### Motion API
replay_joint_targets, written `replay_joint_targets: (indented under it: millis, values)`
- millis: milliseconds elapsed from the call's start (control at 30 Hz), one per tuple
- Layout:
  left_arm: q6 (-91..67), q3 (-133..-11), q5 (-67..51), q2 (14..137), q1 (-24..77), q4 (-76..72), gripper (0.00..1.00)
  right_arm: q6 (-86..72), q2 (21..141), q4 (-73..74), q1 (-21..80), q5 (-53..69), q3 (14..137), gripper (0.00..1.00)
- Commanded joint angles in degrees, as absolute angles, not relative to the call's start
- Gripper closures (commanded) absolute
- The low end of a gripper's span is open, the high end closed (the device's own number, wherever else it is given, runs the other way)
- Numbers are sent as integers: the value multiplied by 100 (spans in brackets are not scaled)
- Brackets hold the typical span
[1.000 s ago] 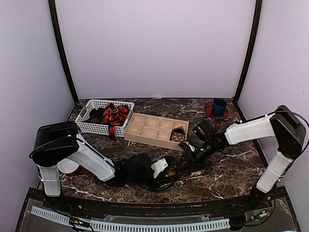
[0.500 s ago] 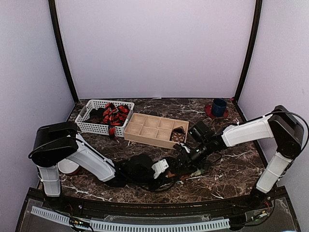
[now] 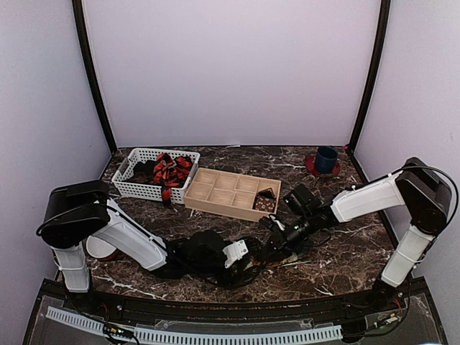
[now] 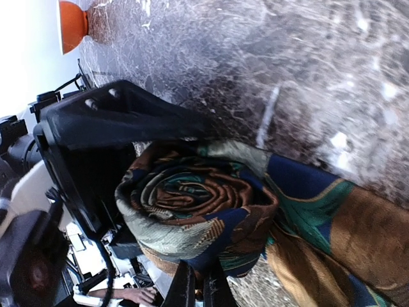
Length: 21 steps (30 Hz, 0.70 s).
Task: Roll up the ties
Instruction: Roll the tie at the center of the board.
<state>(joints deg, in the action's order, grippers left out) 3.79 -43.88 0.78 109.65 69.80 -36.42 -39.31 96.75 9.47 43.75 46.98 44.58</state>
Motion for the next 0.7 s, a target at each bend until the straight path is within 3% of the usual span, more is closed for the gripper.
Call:
replay_joint_targets:
  millis: [0,233,667]
  values:
    - [597,-4096,85,10483,7031,-3782,19,-3759,9738,1383,4174,4178,4015,100]
    - [354,-4124,-95,10677,7031,-4218,14,-3144,10103,2009,3803,3719,4170,100]
    - [637,-4848,-200,11536,7029,-4618,17,-2816,10406,2497,3806,3444,4515,100]
